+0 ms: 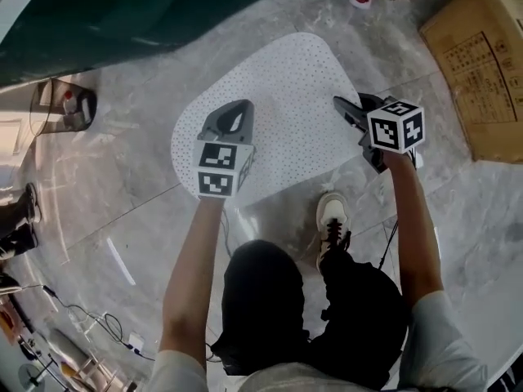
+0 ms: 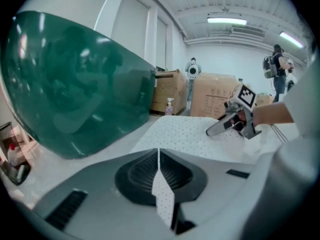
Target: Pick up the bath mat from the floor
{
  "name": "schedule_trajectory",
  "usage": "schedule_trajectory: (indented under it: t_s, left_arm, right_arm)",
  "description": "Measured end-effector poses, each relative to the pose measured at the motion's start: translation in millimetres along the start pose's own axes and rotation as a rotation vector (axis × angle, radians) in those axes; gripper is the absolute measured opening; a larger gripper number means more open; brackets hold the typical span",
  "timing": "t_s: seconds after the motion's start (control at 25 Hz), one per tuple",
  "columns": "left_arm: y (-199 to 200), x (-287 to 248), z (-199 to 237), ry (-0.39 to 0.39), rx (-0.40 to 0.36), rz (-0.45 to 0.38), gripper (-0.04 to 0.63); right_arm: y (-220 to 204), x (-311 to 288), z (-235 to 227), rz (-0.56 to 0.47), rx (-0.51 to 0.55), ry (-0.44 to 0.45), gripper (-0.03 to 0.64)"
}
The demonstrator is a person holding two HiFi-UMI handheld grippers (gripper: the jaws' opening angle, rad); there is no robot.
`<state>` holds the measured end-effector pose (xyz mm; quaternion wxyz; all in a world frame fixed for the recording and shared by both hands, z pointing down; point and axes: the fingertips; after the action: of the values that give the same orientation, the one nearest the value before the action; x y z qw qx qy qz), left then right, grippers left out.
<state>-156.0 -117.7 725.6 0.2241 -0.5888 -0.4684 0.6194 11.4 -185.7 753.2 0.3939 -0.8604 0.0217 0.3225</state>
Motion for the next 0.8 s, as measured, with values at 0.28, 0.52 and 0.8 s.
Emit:
schedule_trajectory:
  t_s: [0.28,0.52,0.8]
  left_arm:
    - [114.7,102.0,29.0,0.083,0.113,-0.019,0.018]
    - [228.8,201.7,44.1,0.083,0.108,0.007,0.018]
    - [379.3,330.7,64.2,0.099,0.116,-0.041,0.018]
  right_arm:
    - [76.4,91.9,89.7,0.053,-0.03,0.012,0.034]
    - [161.1,180.8,188.3,0.052,-0.061,-0.003,0.034]
    - [280.0,314.3,294.2,0.018,0.04,-0.083,0.034]
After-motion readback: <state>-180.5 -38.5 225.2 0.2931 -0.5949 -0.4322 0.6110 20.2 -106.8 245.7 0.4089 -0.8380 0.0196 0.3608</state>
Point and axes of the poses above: the fingertips, and each gripper's own axes: x backward along the fingers, z to its left, y out of its top, and after that the axes turned 8 degrees about -x, right-handed
